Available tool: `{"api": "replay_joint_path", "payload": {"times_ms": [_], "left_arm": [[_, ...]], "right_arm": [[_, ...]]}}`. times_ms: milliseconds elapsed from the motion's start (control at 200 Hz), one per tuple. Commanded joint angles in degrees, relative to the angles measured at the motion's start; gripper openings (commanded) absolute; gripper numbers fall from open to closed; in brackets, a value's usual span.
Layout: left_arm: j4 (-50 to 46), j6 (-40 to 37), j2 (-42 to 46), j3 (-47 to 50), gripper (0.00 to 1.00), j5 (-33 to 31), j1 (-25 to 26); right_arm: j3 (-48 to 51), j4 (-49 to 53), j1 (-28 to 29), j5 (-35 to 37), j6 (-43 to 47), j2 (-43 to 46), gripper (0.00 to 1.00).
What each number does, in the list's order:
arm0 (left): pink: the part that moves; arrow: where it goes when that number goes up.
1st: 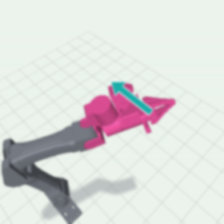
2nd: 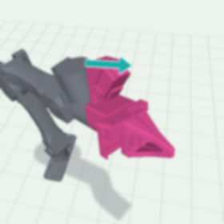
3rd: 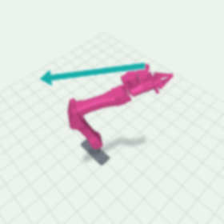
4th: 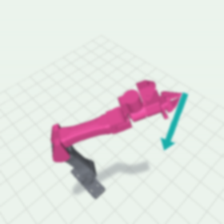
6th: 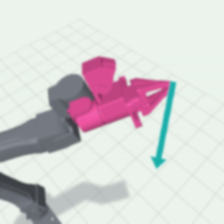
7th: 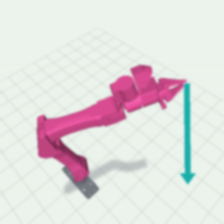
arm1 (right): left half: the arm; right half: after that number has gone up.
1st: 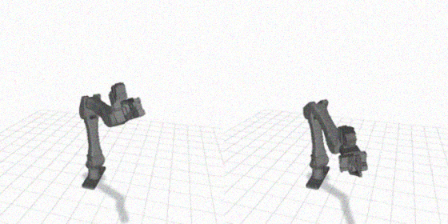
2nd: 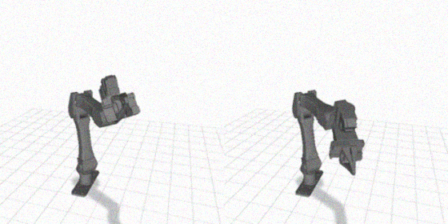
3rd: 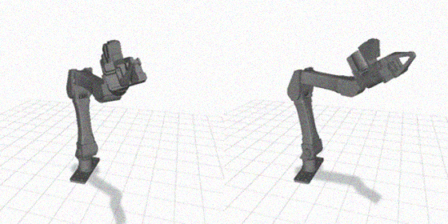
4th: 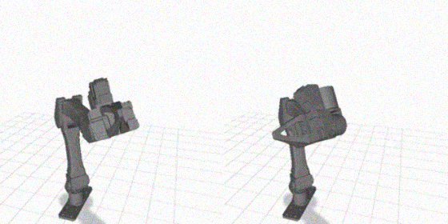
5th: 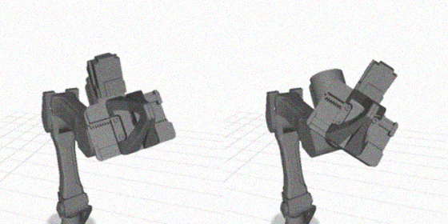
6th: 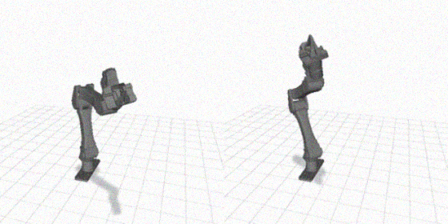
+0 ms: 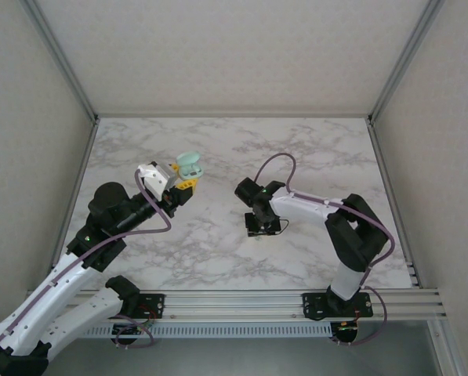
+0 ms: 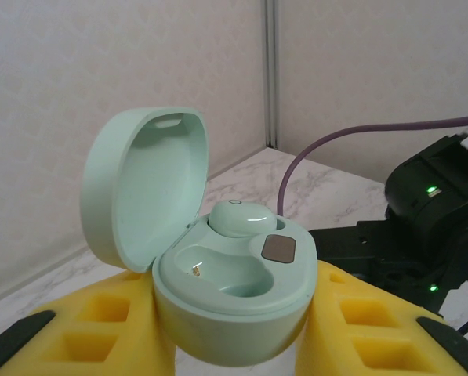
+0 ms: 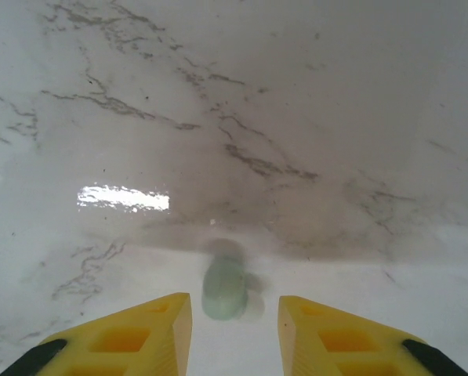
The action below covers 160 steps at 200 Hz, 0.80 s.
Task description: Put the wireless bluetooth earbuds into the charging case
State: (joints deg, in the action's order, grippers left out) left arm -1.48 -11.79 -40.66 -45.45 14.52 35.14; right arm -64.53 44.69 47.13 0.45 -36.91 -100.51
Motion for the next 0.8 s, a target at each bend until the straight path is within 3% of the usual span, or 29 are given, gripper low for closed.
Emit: {"api": "replay_joint_path", "payload": {"times_ms": [0,796], "left_arm": [[1.65,0.60,0.24,-0.97,0.25,0.86,-0.33],[1.65,0.85,-0.34,-0.59,0.25,0.86,-0.33]], "right_arm": [[-2.13,2.13,0.37,1.02,1.92,-2.12,0.35],[-2.84,2.47,0.75,0.28,4.01,-6.27,0.28]]}}
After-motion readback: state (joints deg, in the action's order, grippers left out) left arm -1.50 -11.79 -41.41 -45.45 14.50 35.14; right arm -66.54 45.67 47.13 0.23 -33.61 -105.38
